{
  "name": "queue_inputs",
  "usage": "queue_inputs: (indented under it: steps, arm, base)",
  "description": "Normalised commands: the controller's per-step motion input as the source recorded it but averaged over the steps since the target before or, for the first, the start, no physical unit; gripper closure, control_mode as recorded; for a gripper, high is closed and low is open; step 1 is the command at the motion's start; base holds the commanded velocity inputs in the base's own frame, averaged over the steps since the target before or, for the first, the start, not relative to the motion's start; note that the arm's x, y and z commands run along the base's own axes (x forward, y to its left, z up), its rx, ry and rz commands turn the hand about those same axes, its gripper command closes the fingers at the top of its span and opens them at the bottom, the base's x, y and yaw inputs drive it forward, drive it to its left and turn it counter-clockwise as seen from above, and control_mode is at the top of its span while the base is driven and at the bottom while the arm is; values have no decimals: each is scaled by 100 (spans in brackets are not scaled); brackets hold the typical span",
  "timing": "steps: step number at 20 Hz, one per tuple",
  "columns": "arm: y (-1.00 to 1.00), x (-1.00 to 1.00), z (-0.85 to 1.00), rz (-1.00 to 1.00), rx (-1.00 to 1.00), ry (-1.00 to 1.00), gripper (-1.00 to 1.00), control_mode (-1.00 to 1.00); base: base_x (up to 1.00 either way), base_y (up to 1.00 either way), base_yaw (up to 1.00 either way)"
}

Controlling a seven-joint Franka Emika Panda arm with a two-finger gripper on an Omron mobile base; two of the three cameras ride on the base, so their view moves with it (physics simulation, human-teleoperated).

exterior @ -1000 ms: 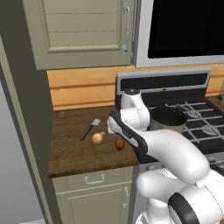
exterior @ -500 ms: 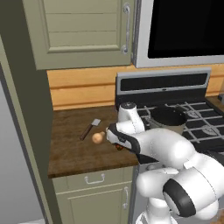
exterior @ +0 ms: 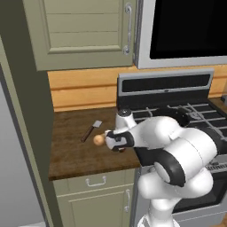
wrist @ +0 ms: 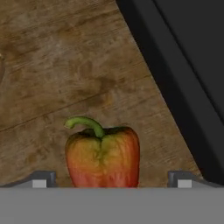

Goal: Put the squash and bell pepper in the pot. Retrieve the spatula and lightly stir the vegetables in the pot.

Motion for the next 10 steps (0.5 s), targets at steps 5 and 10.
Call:
queue_inputs:
  steps: [5,10]
  arm:
    - [7,41,-19,-4,0,0,-100,-100]
    - [0,7,-26,-5,0,1,-100,-100]
  base:
    - [0,0,0]
    - [0,0,0]
